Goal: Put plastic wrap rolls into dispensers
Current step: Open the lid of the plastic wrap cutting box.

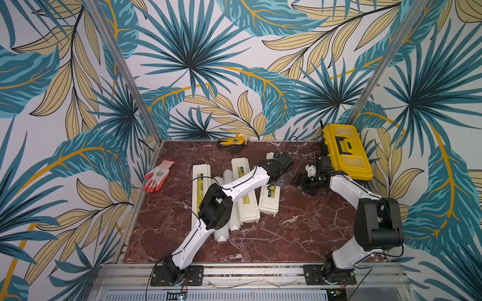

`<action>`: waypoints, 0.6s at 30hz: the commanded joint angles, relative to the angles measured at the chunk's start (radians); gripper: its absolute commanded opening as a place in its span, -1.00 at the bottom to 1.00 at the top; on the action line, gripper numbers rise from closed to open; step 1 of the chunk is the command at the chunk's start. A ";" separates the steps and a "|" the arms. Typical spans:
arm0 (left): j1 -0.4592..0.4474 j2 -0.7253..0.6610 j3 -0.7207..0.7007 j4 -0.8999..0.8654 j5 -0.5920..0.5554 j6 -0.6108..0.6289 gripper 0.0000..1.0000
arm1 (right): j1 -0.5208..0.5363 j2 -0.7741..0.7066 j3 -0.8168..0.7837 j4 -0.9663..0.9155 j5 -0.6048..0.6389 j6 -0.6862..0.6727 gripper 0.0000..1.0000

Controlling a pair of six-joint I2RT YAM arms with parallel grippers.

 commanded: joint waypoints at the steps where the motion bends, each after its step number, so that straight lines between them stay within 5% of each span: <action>1: 0.022 -0.028 0.027 -0.021 0.162 0.005 0.23 | -0.002 -0.014 0.027 0.074 -0.100 -0.013 0.29; 10: 0.086 -0.053 0.028 -0.020 0.364 -0.005 0.19 | 0.007 0.080 0.099 0.218 -0.221 0.091 -0.40; 18: 0.115 -0.061 0.020 -0.021 0.422 -0.009 0.18 | 0.039 0.184 0.200 0.203 -0.205 0.106 -0.61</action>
